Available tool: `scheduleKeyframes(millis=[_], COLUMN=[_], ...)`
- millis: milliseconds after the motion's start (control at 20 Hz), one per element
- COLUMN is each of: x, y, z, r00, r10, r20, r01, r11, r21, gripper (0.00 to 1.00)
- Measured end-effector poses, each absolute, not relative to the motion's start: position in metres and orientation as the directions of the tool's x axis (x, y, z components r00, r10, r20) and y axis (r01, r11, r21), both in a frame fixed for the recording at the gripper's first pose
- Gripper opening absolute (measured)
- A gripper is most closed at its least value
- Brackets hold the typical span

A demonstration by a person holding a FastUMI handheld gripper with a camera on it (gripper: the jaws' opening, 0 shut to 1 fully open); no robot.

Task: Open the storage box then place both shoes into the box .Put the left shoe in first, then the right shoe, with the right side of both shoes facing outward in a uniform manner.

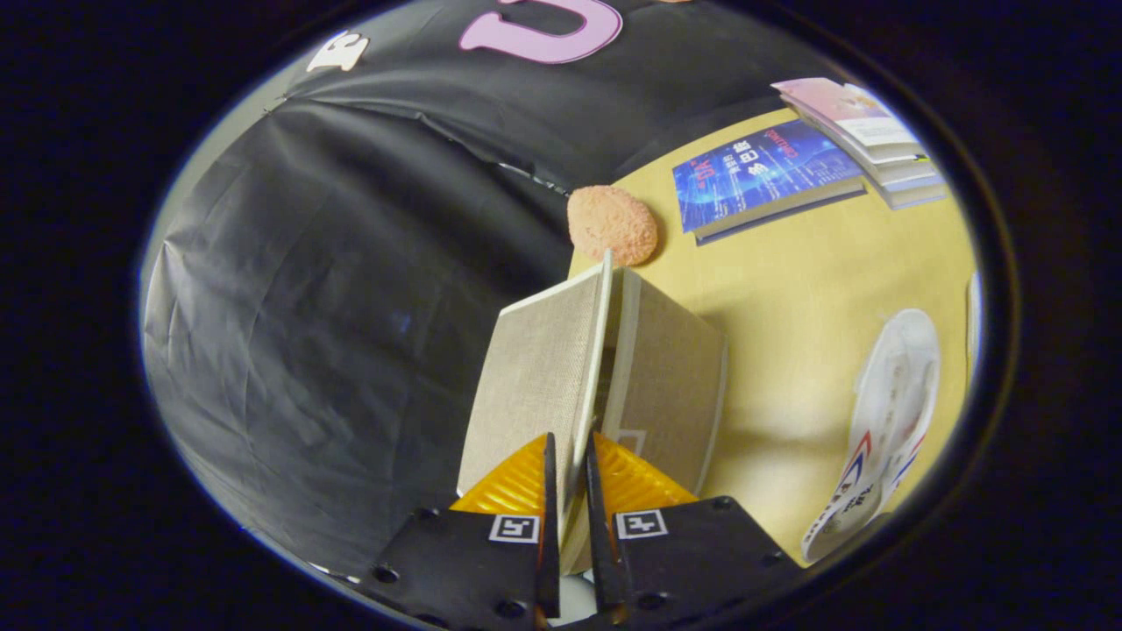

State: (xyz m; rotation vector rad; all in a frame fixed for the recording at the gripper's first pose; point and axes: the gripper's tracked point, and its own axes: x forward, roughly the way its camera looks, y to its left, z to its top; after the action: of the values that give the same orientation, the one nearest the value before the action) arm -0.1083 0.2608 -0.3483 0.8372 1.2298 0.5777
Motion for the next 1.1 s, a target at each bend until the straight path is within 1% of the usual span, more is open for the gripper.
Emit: scheduleKeyframes(millis=[100,150,250,350,500,650,850,1000,1100], x=[-0.112,-0.106,-0.108,-0.104,-0.093,-0.079,-0.071,-0.072,-0.076], y=[0.261,0.246,0.256,0.258,0.258,0.27,0.314,0.357,0.391], z=[-0.345,-0.345,-0.344,-0.335,-0.314,-0.278,-0.219,-0.191,-0.185], r00=[0.241,0.255,0.257,0.267,0.287,0.298,0.293,0.257,0.228], r10=[0.785,0.757,0.768,0.775,0.783,0.815,0.867,0.893,0.909], r20=[-0.57,-0.602,-0.586,-0.573,-0.551,-0.497,-0.404,-0.368,-0.35], r01=[0.053,0.069,0.082,0.081,0.036,-0.004,-0.075,-0.141,-0.18], r11=[0.576,0.606,0.587,0.575,0.566,0.522,0.442,0.412,0.392], r21=[0.816,0.792,0.805,0.814,0.823,0.853,0.894,0.9,0.902], gripper=[0.18,0.18,0.04,0.04,0.04,0.04,0.04,0.04,0.04])
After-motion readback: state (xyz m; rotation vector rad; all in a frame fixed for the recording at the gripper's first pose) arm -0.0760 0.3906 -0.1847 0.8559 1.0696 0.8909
